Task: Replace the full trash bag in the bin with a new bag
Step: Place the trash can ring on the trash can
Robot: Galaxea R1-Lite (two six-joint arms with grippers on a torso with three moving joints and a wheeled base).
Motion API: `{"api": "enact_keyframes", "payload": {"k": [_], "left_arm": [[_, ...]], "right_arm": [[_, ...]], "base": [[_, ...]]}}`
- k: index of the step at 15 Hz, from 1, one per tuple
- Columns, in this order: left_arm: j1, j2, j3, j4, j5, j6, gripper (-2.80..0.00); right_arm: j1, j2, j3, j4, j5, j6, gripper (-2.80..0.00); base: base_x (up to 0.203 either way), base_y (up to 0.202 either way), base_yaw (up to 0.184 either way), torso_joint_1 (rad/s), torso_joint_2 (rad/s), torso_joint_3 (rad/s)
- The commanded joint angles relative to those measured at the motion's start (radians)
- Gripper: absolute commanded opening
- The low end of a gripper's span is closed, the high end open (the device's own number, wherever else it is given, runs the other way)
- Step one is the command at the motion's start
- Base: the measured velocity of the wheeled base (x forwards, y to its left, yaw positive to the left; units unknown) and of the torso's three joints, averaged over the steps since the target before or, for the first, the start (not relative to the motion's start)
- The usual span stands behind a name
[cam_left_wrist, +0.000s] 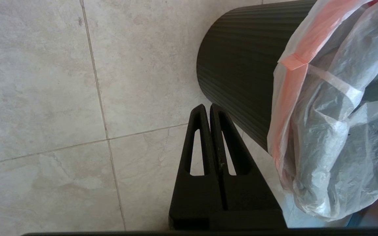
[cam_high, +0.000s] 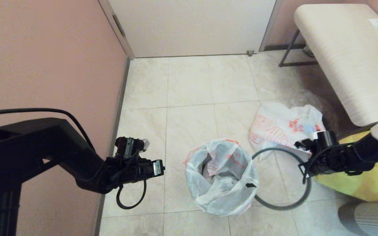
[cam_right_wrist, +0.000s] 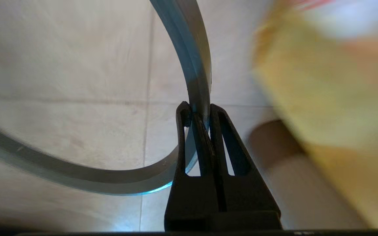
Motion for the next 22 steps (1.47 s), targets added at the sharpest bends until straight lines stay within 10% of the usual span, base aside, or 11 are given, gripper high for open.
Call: {"api": "enact_keyframes", "payload": {"k": [1,7,13,22], "left_arm": [[0.0,-0.004,0.002,-0.004,-0.001,-0.003,-2.8],[0.0,-0.004,0.025,-0.025,-0.008,0.034,-2.8],[-0.001,-0.002,0.023,-0.027,-0.007,0.034,-2.8],[0.0,0.004,0.019,-0.027,-0.004,0.034,-2.8]], "right_arm": [[0.006,-0.262,0.044,0.032,0.0,0.005,-2.8],[0.023,-0.418,-0.2,0.418,0.049,0.031,-2.8],[0.137,-0.253,-0.582,0.587,0.195,0.315,-2.8],[0.368,-0.054,-0.52,0.754,0.224,0.407,-2.8]], "base": [[0.0,0.0,0.0,0.0,0.0,0.0],[0.0,0.0,0.0,0.0,0.0,0.0],[0.0,0.0,0.0,0.0,0.0,0.0],[0.0,0.0,0.0,0.0,0.0,0.0]]}}
